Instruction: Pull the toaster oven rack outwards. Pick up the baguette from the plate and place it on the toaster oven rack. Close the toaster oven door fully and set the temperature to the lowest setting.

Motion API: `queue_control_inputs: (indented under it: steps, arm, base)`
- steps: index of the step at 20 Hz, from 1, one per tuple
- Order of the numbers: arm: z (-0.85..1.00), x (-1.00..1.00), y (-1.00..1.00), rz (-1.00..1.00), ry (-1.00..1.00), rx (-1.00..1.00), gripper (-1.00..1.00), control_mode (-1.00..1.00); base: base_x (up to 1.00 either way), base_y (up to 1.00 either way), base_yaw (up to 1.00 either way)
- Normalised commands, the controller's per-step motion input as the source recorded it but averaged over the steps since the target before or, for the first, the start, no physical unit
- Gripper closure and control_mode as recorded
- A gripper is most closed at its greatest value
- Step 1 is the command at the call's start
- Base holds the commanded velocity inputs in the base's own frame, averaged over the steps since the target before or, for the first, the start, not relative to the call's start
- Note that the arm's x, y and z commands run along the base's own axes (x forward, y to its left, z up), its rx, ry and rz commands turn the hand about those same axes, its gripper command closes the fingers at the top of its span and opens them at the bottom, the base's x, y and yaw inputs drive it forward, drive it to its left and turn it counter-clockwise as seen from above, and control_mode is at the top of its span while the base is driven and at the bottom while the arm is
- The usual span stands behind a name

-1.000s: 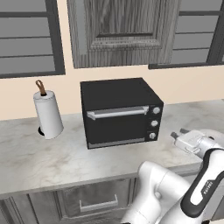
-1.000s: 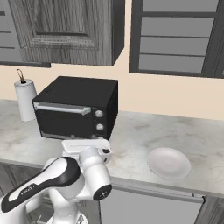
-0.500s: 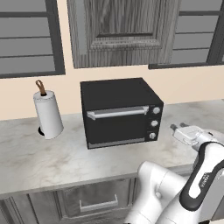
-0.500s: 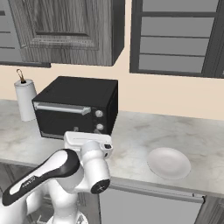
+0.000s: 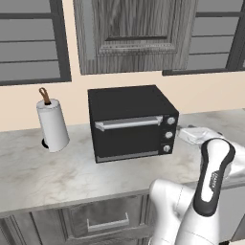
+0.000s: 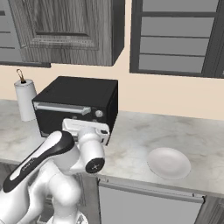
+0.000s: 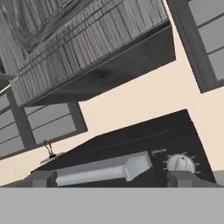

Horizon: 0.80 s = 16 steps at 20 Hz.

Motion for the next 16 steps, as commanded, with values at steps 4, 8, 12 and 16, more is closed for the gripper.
queue_control_inputs:
  steps: [4, 8, 12, 16]
  arm:
    - [-0.28, 0.38, 0.37, -0.2, 0.0, 0.0, -1.0, -1.0]
    - [-0.56, 0.1, 0.11, -0.15, 0.0, 0.0, -1.0, -1.0]
    - [-0.73, 0.01, 0.18, -0.12, 0.0, 0.0, -1.0, -1.0]
    - [-0.52, 0.02, 0.27, -0.05, 0.0, 0.01, -1.0, -1.0]
  base:
    - [0.0, 0.0, 0.0]
    - [0.0, 0.0, 0.0]
    - [0.0, 0.0, 0.0]
    - [0.0, 0.0, 0.0]
